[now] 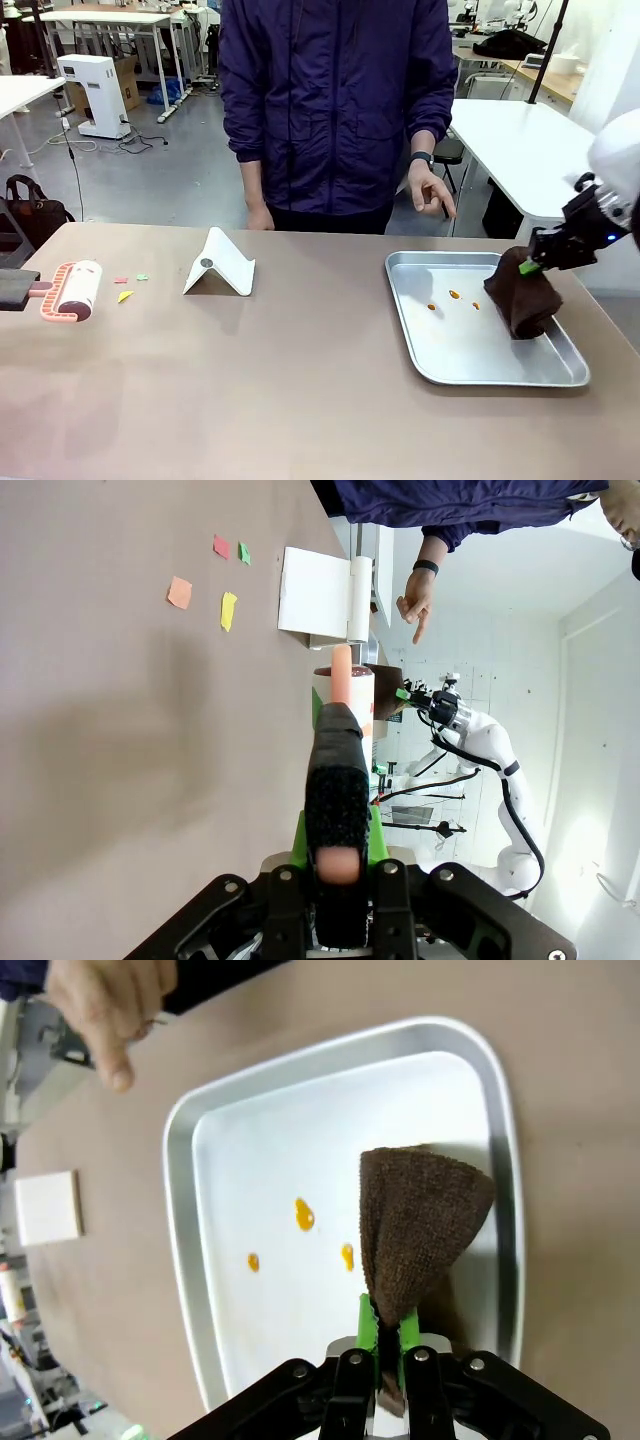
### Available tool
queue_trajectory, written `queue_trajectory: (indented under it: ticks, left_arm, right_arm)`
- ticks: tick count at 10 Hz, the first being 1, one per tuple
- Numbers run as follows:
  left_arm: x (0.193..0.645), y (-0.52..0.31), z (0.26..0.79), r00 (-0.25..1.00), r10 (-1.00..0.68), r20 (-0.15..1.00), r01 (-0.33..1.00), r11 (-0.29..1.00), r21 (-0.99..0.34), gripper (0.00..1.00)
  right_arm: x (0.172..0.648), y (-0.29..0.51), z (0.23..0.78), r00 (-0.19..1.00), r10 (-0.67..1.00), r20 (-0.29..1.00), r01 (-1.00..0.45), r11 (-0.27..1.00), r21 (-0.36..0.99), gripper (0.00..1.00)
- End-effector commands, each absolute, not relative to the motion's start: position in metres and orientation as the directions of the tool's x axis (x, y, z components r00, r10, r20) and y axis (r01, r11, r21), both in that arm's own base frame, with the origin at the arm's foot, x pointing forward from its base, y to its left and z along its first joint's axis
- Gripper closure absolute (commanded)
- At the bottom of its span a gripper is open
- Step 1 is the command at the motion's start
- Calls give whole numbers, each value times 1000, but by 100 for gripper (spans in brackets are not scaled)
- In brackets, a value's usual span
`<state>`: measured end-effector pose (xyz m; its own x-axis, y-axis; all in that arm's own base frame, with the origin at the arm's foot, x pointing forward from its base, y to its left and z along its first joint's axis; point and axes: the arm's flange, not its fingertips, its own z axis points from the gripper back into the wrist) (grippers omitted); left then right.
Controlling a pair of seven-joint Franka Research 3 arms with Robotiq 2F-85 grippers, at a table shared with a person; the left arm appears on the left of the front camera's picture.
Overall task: Clean the surface of the table.
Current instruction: If a person points to the right, clean the right side of the table with your right hand, and if they point to the left, clean the left side with your left hand.
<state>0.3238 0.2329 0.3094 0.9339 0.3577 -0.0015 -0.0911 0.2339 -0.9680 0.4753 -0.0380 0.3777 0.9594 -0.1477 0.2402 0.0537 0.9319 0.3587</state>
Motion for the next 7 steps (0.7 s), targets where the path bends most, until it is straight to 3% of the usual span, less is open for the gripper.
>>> queue_trajectory:
  ticks: [1, 7]
  left_arm:
    - [321, 232, 313, 936, 352, 2, -82, 223, -971, 100]
    - [321, 232, 313, 936, 352, 2, -82, 223, -971, 100]
  right_arm:
    - [501, -25, 361, 948, -215, 235, 104, 907, 408, 91]
    - [514, 7, 312, 983, -148, 111, 80, 882, 464, 91]
